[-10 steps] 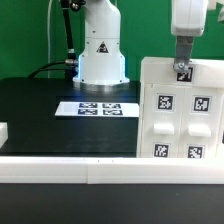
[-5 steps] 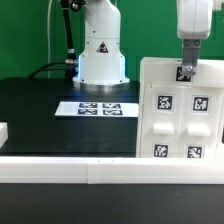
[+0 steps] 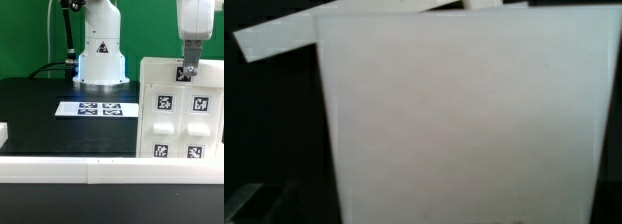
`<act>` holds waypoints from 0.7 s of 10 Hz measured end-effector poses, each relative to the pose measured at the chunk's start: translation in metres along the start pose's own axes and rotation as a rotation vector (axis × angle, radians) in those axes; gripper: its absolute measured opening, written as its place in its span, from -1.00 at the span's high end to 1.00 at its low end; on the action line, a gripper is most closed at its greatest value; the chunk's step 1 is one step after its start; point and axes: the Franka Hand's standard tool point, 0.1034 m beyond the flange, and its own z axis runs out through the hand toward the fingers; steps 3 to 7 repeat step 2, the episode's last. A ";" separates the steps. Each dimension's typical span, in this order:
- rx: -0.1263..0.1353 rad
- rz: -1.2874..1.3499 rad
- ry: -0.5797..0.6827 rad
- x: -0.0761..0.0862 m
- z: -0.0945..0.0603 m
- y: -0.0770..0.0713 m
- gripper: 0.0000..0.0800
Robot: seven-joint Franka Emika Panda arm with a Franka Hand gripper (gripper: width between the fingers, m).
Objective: Assemble cabinet
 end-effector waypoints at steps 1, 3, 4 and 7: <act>0.000 -0.003 0.000 0.000 0.000 0.000 -0.99; -0.001 -0.007 0.000 0.000 0.000 0.000 -0.99; -0.001 -0.007 0.000 0.000 0.000 0.000 -0.99; -0.001 -0.007 0.000 0.000 0.000 0.000 -0.99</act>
Offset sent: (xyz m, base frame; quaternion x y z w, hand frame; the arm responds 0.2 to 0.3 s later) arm 0.0000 0.0000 0.0000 0.0000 0.0000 0.0000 1.0000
